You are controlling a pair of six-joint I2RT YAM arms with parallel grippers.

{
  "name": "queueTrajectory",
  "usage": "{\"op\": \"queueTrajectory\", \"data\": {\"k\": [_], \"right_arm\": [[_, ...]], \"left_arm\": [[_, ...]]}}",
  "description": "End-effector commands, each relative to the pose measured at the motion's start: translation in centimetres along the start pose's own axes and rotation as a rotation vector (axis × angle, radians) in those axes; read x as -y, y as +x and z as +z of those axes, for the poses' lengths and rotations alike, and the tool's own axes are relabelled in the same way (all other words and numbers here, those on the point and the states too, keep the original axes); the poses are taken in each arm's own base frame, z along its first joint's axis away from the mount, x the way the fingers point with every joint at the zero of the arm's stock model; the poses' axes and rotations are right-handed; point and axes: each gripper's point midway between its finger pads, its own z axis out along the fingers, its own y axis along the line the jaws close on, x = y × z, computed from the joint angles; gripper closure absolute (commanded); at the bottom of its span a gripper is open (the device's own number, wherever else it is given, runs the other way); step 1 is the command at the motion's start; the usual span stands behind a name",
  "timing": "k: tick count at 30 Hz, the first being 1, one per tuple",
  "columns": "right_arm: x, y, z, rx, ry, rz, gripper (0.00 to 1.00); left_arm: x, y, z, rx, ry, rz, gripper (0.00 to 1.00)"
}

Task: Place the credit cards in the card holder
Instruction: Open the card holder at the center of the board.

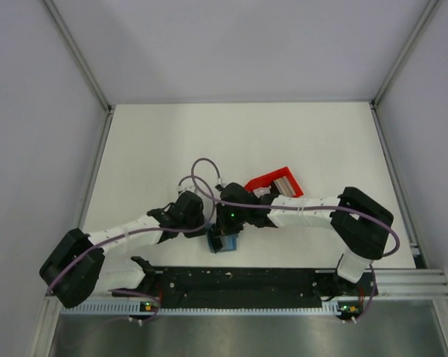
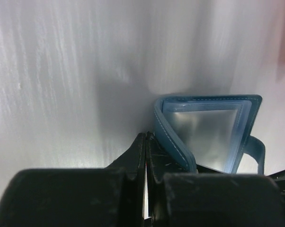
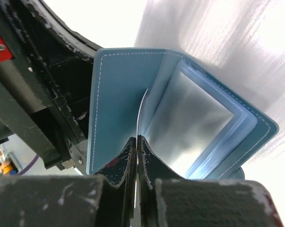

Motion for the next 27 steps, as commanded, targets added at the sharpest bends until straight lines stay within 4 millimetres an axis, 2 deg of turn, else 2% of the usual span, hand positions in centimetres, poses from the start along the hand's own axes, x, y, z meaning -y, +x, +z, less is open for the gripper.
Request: {"op": "queueTrajectory", "data": {"k": [1, 7, 8, 13, 18, 20, 21, 24, 27], "right_arm": [[-0.4, -0.4, 1.5, 0.06, 0.099, -0.016, 1.0], [1.8, 0.2, 2.1, 0.056, 0.203, -0.007, 1.0], [2.5, 0.1, 2.1, 0.069, 0.235, -0.005, 1.0], [3.1, -0.1, 1.9, 0.081, 0.268, -0.004, 1.0], [2.9, -0.2, 2.0, 0.079, 0.266, -0.019, 1.0], [3.0, -0.3, 2.1, 0.079, 0.27, -0.018, 1.0], [3.0, -0.2, 2.1, 0.075, 0.271, -0.019, 1.0], [2.8, -0.3, 2.1, 0.076, 0.27, -0.022, 1.0], [2.8, -0.5, 2.1, 0.081, 0.27, -0.024, 1.0]], "left_arm": [[-3.0, 1.2, -0.1, -0.009, -0.107, -0.012, 1.0], [-4.6, -0.3, -2.4, 0.078, -0.196, -0.025, 0.99], [-4.8, -0.5, -2.9, 0.091, -0.207, -0.027, 0.94], [-5.6, -1.4, -4.8, 0.145, -0.251, -0.055, 0.83], [-3.1, -2.7, -6.7, 0.21, -0.122, -0.092, 0.62], [-1.7, -3.6, -8.1, 0.256, -0.047, -0.113, 0.44], [-1.0, -4.1, -8.8, 0.277, -0.013, -0.119, 0.39], [0.6, -5.0, -10.1, 0.318, 0.072, -0.128, 0.27], [1.9, -4.9, -9.7, 0.293, 0.134, -0.094, 0.26]]}}
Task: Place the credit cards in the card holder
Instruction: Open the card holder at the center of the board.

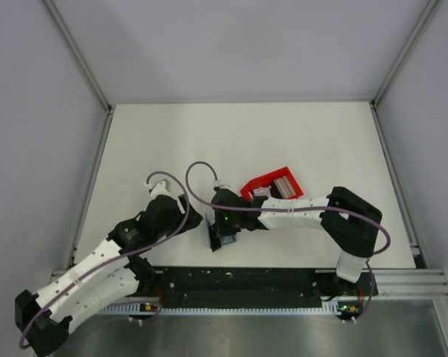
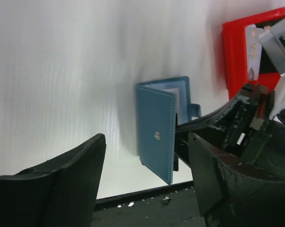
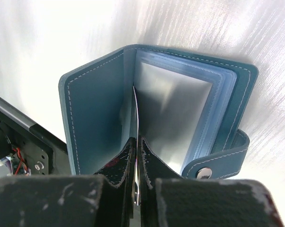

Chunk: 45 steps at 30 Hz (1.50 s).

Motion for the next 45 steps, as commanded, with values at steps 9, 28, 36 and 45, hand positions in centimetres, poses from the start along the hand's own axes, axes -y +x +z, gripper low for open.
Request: {"op": "queueTrajectory", "data": {"k": [9, 28, 36, 45], "right_arm": [[0.7, -0.3, 0.4, 0.012, 0.065, -0.038, 1.0], [0.8, -0.4, 0.4, 0.016, 0.07, -0.042, 1.0], [0.1, -2.8, -2.1, 0.087, 0.025, -0.041, 1.0], [2.8, -5.0, -5.2, 0.178, 0.018, 0.028, 1.0]], "left_arm": [[4.2, 1.5, 1.2, -0.103, 0.181, 0.009, 0.26], [1.2, 3.4, 2.8, -0.169, 0.009, 0.06, 0.76], [0.4, 3.3, 2.6, -0.152, -0.003, 0.081, 1.0], [0.6, 3.1, 2.7, -0.138, 0.012, 0.1, 1.0]]}}
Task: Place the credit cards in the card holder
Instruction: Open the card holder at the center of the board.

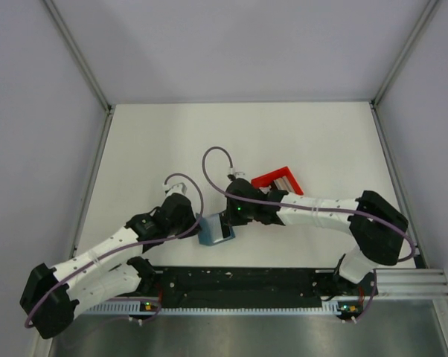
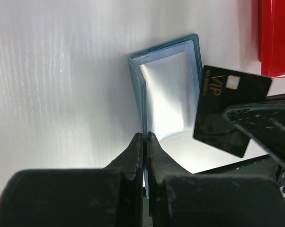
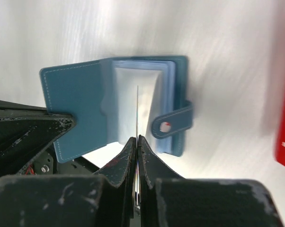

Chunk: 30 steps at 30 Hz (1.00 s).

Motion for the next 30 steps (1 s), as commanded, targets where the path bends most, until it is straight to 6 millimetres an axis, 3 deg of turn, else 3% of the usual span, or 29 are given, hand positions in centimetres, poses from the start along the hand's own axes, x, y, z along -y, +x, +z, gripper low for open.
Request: {"op": "queueTrajectory", "data": {"k": [1, 8, 19, 27, 30], "right_arm": [[1.7, -1.7, -1.4, 0.063, 0.008, 0.018, 1.0], [4.0, -1.2, -1.2, 0.049, 0.065, 0.003, 1.0], [3.4, -0.9, 0.0, -0.005, 0.034, -0.039, 1.0], [4.2, -0.4, 0.6, -0.046, 0.022, -0.01, 1.0], [3.3, -0.6, 0.2, -0.045, -0.019, -0.021, 1.0]], "left_arm": [[0.0, -0.4, 0.0, 0.025, 0.008, 0.028, 1.0], [0.0, -0.5, 0.1, 0.029, 0.013, 0.063, 1.0], [0.1, 0.1, 0.9, 0.006, 0.036, 0.13, 1.0], [-0.4, 0.6, 1.5, -0.009, 0.03, 0.147, 1.0], [-0.4, 0.9, 1.8, -0.019, 0.035, 0.153, 1.0]]}}
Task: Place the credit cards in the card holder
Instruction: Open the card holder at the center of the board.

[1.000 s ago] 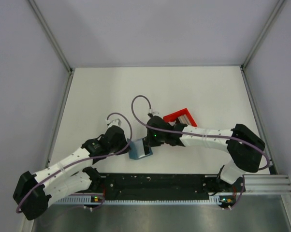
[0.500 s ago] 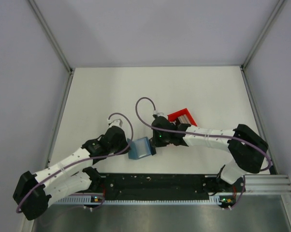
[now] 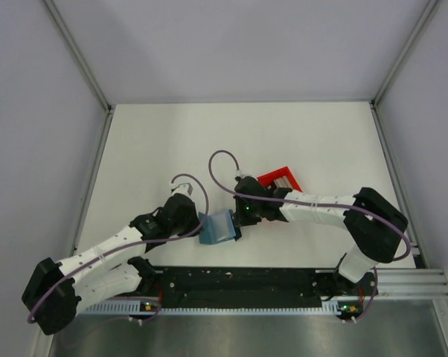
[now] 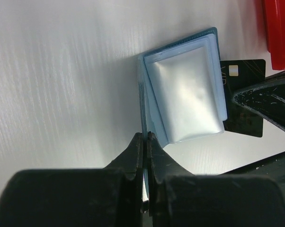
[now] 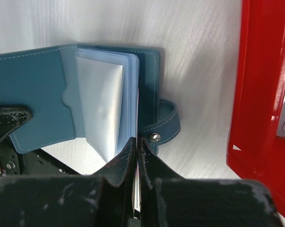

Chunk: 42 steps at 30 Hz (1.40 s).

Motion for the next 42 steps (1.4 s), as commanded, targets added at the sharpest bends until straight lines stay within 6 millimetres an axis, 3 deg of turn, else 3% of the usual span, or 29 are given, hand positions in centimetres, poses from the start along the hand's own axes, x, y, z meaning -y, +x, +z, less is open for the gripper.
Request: {"op": "queueTrajectory", "data": {"k": [1, 11, 14, 18, 21, 34, 37, 42], "right_arm": [[-2.1, -1.4, -0.6, 0.029, -0.094, -0.026, 1.0], [-6.8, -2.5, -3.1, 0.065, -0.3, -0.054, 1.0], [-7.7, -2.3, -2.9, 0.049, -0.306, -0.066, 1.0], [-6.4, -2.3, -2.2, 0.053, -0.22, -0.064, 1.0], [-6.2, -2.7, -2.8, 0.082, -0.216, -0.08, 1.0], [-8.1, -3.4, -5.9, 0.105, -0.303, -0.119, 1.0], [-8.0, -3.1, -5.6, 0.096, -0.295, -0.113, 1.0], [-5.6, -2.6, -3.9, 0.073, -0.179, -0.084, 1.0]], "left_arm": [[-0.1, 0.8, 0.7, -0.025, 0.018, 0.031, 1.0], [0.4, 1.2, 2.1, -0.046, 0.038, 0.041, 1.0], [0.6, 1.2, 2.3, -0.054, 0.038, 0.036, 1.0], [0.5, 1.0, 2.3, -0.046, 0.027, 0.026, 1.0], [0.2, 0.9, 2.2, -0.039, 0.017, 0.026, 1.0], [-0.8, 1.3, 2.2, -0.048, -0.031, 0.026, 1.0], [-0.8, 1.3, 2.2, -0.048, -0.031, 0.024, 1.0], [-0.2, 0.9, 1.9, -0.038, -0.006, 0.026, 1.0]]}}
